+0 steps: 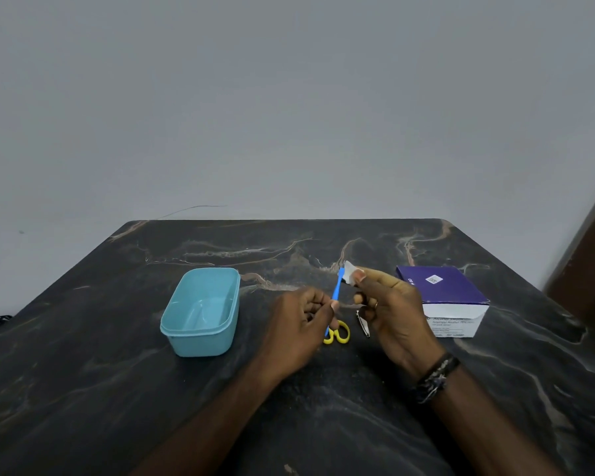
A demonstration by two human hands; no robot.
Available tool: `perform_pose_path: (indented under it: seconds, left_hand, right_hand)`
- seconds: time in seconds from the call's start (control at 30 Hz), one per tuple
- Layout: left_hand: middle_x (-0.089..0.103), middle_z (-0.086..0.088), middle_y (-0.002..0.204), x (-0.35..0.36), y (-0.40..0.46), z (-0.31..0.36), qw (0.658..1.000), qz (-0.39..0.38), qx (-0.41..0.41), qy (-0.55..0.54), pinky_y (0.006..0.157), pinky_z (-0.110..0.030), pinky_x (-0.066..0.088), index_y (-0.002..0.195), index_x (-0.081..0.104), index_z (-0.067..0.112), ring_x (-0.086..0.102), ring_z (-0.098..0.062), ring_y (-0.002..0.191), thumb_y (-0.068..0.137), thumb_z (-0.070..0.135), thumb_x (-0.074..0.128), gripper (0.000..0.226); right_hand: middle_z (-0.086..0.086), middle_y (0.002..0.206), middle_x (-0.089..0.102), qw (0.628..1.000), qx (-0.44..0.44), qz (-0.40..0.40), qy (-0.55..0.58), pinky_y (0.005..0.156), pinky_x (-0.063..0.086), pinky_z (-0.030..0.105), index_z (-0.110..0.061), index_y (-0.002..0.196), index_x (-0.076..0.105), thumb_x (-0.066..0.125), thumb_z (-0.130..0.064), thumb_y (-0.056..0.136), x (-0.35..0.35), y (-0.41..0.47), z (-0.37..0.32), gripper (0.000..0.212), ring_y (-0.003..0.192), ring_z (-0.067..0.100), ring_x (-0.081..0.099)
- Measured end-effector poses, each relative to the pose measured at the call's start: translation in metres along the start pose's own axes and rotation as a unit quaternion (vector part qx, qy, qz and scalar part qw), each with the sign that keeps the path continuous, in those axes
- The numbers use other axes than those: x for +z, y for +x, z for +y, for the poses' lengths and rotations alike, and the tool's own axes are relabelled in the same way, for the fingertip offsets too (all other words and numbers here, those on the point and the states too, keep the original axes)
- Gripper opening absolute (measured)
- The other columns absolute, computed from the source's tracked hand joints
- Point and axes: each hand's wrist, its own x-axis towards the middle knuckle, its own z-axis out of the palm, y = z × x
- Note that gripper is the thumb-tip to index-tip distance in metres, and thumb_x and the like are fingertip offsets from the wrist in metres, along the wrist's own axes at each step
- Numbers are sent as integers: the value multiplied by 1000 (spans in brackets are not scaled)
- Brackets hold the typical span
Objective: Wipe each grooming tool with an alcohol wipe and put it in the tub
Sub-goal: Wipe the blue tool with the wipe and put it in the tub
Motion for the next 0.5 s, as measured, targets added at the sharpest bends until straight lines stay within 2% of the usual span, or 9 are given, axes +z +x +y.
perform_pose_path:
  seconds: [0.07, 0.2, 0.37, 0.47, 0.5]
  left_hand:
    - [73, -4, 72, 0, -1, -1, 1000, -3, 1, 3, 46, -12, 41, 85, 66, 10, 56, 3, 44, 94, 20, 60, 14]
    - [73, -2, 72, 0, -2, -2, 1000, -13, 0, 4, 47, -11, 41, 89, 67, 7, 58, 3, 47, 93, 20, 60, 15]
    - [72, -3, 72, 2, -4, -3, 1000, -11, -3, 2, 47, -11, 42, 89, 67, 7, 59, 2, 48, 93, 19, 60, 14]
    - [72, -4, 73, 4, -5, -6, 1000, -7, -6, 1, 57, -17, 53, 91, 68, 10, 67, -6, 62, 93, 20, 60, 13]
    - [72, -4, 74, 4, -5, -6, 1000, -6, -7, 2, 60, -19, 55, 91, 68, 11, 68, -8, 66, 93, 21, 61, 12]
  right_hand:
    - [0, 76, 73, 1000, -1, -8, -2, 50, 34, 18, -6, 96, 73, 66, -10, 86, 0, 0, -1, 13, 51, 5, 53]
    - [10, 99, 77, 999, -8, -25, -21, 47, 31, 16, -4, 101, 74, 64, -12, 87, 1, -2, -1, 19, 50, 5, 49]
    - [14, 104, 75, 998, 6, -53, -24, 49, 27, 21, -4, 104, 73, 61, -13, 86, -2, -6, -3, 24, 53, 10, 48]
    - [14, 105, 75, 997, 6, -76, -25, 54, 25, 27, -5, 103, 74, 66, -15, 71, -5, -9, -6, 35, 51, 10, 55]
    - [14, 105, 75, 997, -2, -76, -33, 54, 26, 27, -5, 105, 73, 65, -11, 73, -5, -9, -6, 33, 50, 9, 57]
